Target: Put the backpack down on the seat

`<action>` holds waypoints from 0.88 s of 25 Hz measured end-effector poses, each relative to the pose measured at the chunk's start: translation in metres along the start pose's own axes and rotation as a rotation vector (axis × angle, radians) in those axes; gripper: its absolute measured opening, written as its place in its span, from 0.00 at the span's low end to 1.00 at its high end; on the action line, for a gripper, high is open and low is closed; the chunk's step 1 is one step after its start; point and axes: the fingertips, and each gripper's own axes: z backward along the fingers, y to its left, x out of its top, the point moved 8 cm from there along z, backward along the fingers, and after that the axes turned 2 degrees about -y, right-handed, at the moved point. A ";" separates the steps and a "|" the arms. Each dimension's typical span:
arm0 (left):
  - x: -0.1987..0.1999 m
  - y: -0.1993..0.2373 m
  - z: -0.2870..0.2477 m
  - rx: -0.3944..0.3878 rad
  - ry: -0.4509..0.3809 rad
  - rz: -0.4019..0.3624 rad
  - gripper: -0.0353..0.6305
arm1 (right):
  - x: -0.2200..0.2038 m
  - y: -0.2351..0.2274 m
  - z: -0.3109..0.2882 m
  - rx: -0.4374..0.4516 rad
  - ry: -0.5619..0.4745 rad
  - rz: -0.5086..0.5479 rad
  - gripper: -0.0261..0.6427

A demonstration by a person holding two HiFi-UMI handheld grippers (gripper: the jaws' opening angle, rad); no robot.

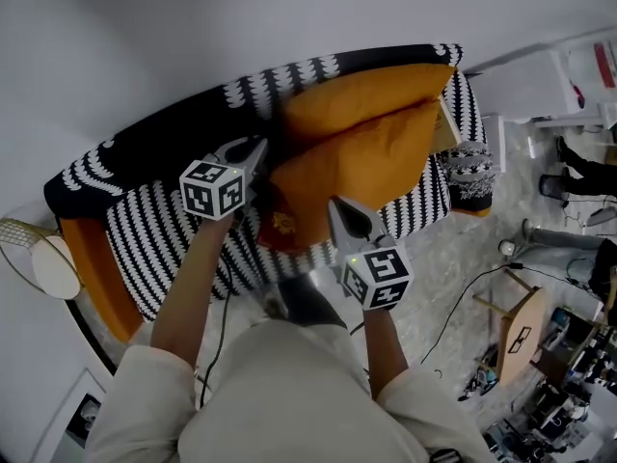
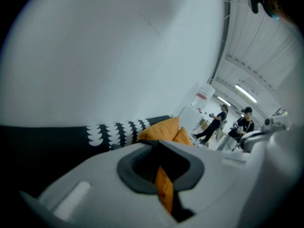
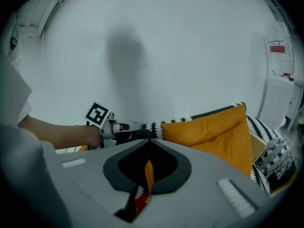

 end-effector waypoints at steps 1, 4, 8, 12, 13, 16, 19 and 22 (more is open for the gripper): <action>-0.002 -0.002 -0.001 0.004 0.001 -0.004 0.06 | 0.002 0.000 -0.001 0.000 -0.003 0.001 0.05; -0.011 -0.007 0.002 0.013 -0.002 -0.021 0.09 | 0.007 -0.003 -0.003 -0.003 -0.011 0.007 0.05; -0.016 -0.011 0.013 0.044 0.002 -0.040 0.23 | 0.013 -0.001 -0.001 -0.002 -0.025 0.007 0.05; -0.026 -0.007 0.030 0.092 0.021 -0.032 0.26 | 0.019 0.011 0.000 0.008 -0.044 0.002 0.05; -0.028 -0.007 0.036 0.099 0.022 -0.030 0.26 | 0.019 0.015 0.001 0.013 -0.047 0.005 0.05; -0.034 -0.009 0.053 0.113 0.011 -0.025 0.26 | 0.019 0.025 0.006 0.028 -0.054 0.017 0.05; -0.038 -0.013 0.070 0.121 -0.003 -0.030 0.26 | 0.017 0.033 0.013 0.036 -0.058 0.027 0.05; -0.038 -0.020 0.090 0.138 -0.019 -0.045 0.26 | 0.017 0.041 0.025 0.041 -0.070 0.040 0.05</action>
